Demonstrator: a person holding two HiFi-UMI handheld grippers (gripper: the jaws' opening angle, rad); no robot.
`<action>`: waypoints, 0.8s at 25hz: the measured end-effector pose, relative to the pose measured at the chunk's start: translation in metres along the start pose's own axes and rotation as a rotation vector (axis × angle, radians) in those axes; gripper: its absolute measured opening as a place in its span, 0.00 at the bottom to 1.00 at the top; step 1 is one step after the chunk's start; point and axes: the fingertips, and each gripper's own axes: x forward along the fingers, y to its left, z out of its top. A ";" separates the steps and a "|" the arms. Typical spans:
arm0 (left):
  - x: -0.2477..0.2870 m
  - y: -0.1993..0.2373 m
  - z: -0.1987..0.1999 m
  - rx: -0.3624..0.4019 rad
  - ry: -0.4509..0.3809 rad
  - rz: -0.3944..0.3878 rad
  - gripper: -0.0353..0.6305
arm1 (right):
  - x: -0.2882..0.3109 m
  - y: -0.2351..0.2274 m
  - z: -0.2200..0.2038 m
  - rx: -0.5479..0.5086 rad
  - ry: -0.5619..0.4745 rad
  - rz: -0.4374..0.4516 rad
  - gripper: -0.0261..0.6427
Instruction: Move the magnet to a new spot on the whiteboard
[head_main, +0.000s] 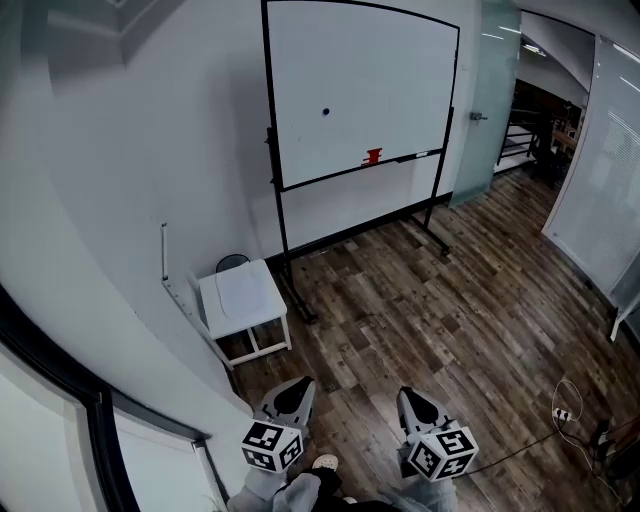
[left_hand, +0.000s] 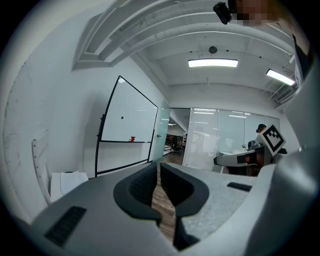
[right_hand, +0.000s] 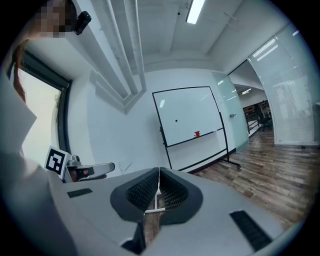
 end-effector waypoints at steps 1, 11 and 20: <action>0.008 0.005 0.003 -0.003 0.000 -0.004 0.08 | 0.008 -0.003 0.004 0.001 -0.001 -0.003 0.08; 0.071 0.063 0.019 -0.009 0.013 -0.033 0.38 | 0.080 -0.018 0.023 0.005 -0.005 -0.047 0.08; 0.093 0.102 0.028 -0.005 0.002 -0.039 0.40 | 0.121 -0.018 0.033 0.007 -0.025 -0.052 0.08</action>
